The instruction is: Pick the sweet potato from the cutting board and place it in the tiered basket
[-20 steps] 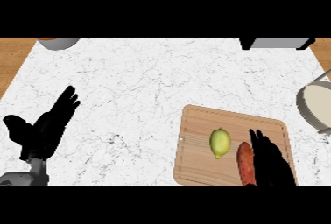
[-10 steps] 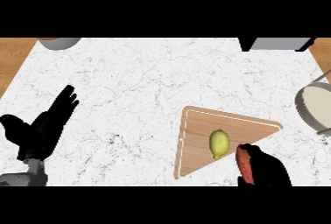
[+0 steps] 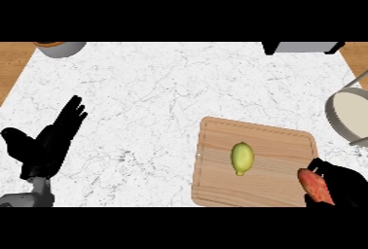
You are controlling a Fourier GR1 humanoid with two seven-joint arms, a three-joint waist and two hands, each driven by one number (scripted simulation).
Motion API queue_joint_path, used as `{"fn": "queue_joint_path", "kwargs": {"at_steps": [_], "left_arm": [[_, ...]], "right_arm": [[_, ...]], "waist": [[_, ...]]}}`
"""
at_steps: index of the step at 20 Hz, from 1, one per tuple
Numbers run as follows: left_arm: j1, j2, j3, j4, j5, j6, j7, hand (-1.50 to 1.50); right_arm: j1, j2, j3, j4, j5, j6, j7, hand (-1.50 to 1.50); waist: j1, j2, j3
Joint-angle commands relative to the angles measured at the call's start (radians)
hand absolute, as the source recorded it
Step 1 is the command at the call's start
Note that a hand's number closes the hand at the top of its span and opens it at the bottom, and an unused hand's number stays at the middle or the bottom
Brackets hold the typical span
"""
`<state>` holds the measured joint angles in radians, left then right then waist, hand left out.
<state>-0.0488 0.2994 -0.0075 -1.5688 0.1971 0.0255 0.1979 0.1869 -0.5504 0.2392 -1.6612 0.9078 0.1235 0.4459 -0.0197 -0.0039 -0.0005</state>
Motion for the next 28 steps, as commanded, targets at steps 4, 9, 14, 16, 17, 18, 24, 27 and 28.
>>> {"fn": "queue_joint_path", "kwargs": {"at_steps": [4, 9, 14, 16, 17, 18, 24, 27, 28], "left_arm": [[0.012, 0.003, 0.019, -0.006, 0.009, 0.007, 0.001, 0.0], [0.04, 0.002, 0.025, 0.005, 0.011, 0.004, -0.011, 0.0], [0.038, 0.001, 0.028, 0.008, 0.012, 0.009, 0.0, 0.0], [0.036, 0.005, 0.029, -0.005, 0.006, 0.015, 0.001, 0.0], [0.043, 0.009, 0.033, 0.004, 0.007, 0.008, -0.01, 0.0], [0.03, 0.018, 0.037, -0.01, 0.015, 0.0, 0.001, 0.0], [0.037, 0.007, 0.025, -0.018, 0.021, -0.019, -0.021, 0.0], [-0.018, -0.004, 0.001, 0.011, 0.006, -0.024, -0.01, 0.0], [-0.039, 0.006, 0.005, -0.001, 0.006, -0.023, 0.016, 0.0]], "right_arm": [[-0.006, -0.269, -0.255, 0.14, -0.122, -0.068, -0.313, 1.5], [-0.05, -0.317, -0.45, 0.214, -0.288, -0.193, -0.562, 1.5], [-0.133, -0.304, -0.627, 0.275, -0.564, -0.168, -0.795, 1.5], [-0.156, -0.319, -0.687, 0.332, -0.662, -0.11, -0.886, 1.5], [-0.144, -0.335, -0.721, 0.359, -0.707, -0.079, -0.959, 1.5], [-0.149, -0.364, -0.752, 0.402, -0.739, -0.038, -1.004, 1.5], [-0.146, -0.58, -0.895, 0.676, -0.887, 0.287, -1.257, 1.5], [-0.173, -0.639, -0.875, 0.849, -0.851, 0.354, -1.396, 1.5], [-0.188, -0.67, -0.877, 0.886, -0.853, 0.378, -1.415, 1.5]], "waist": [[-0.024, -0.002, 0.017], [-0.05, -0.017, 0.019], [-0.058, -0.022, 0.018], [-0.04, -0.018, 0.018], [-0.05, -0.016, 0.015], [-0.041, -0.012, 0.015], [0.0, 0.004, 0.007], [0.03, 0.014, 0.006], [0.031, 0.012, 0.005]]}}
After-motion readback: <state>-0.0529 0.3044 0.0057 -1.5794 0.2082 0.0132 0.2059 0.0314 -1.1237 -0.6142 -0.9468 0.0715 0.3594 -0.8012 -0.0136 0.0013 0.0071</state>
